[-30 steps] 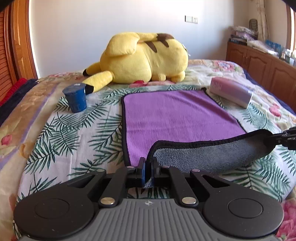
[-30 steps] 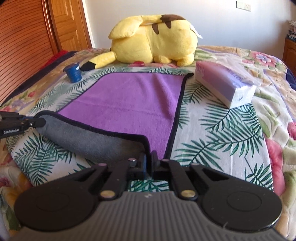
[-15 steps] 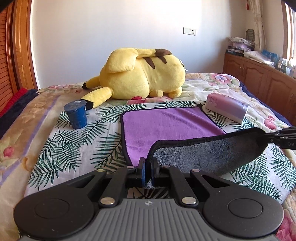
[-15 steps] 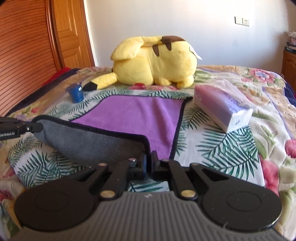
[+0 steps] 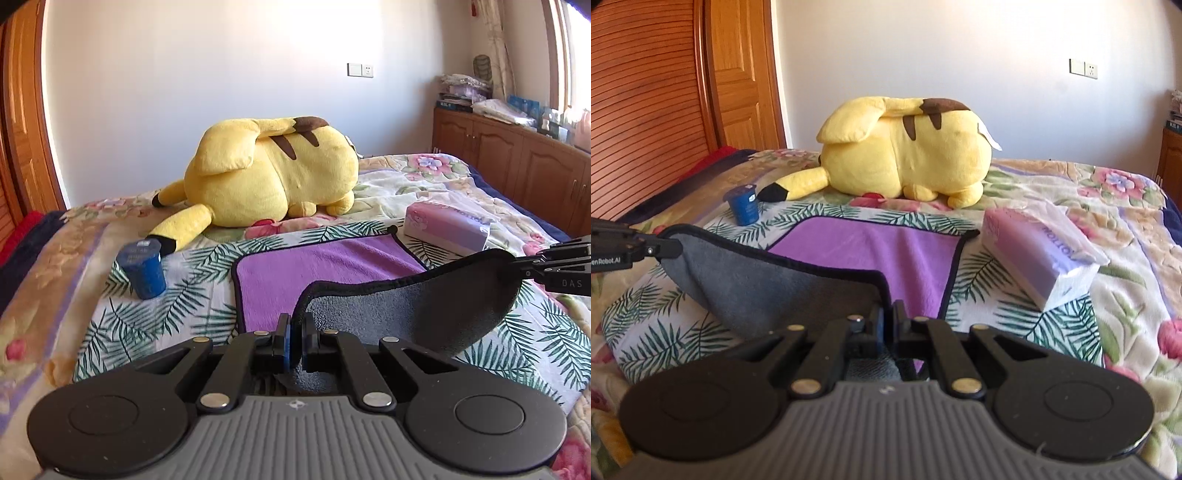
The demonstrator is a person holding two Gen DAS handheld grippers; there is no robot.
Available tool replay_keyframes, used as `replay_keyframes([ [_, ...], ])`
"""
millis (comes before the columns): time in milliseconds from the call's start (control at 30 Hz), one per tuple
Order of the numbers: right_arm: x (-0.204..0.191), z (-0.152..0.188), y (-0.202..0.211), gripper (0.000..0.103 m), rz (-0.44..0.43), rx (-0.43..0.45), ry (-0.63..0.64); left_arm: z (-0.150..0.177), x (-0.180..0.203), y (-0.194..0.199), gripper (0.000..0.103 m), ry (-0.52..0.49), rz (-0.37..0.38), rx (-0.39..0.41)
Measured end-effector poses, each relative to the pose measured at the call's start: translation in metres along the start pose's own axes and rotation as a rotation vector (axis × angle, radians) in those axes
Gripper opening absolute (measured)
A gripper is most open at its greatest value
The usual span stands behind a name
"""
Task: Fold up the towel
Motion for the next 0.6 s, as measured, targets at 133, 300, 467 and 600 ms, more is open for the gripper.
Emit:
replay_keyframes([
  [133, 0.001, -0.007, -0.005, 0.005, 0.002, 0.009, 0.01, -0.007, -0.001, -0.007, 0.0, -0.02, 0.001, 0.003],
  [300, 0.005, -0.012, -0.01, 0.005, -0.004, 0.012, 0.008, -0.015, -0.003, -0.017, 0.0, -0.034, 0.005, 0.005],
  [467, 0.007, -0.02, -0.019, 0.005, 0.001, 0.014, 0.02, -0.026, -0.009, -0.024, 0.0, -0.037, -0.006, 0.018],
  [600, 0.01, -0.028, -0.025, 0.005, -0.005, 0.025, 0.03, -0.035, -0.013, -0.032, 0.0, -0.057, -0.018, 0.028],
])
Point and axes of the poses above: each gripper's, at about its wrist camera, not at the fingertips, and y roughly against the way its jaws point, x to its right, z to its underside, the point moved 10 cm from there along -y, roughly the way its jaws point, and after that the axes turned 3 degrees about x, right-handed, at the moved point
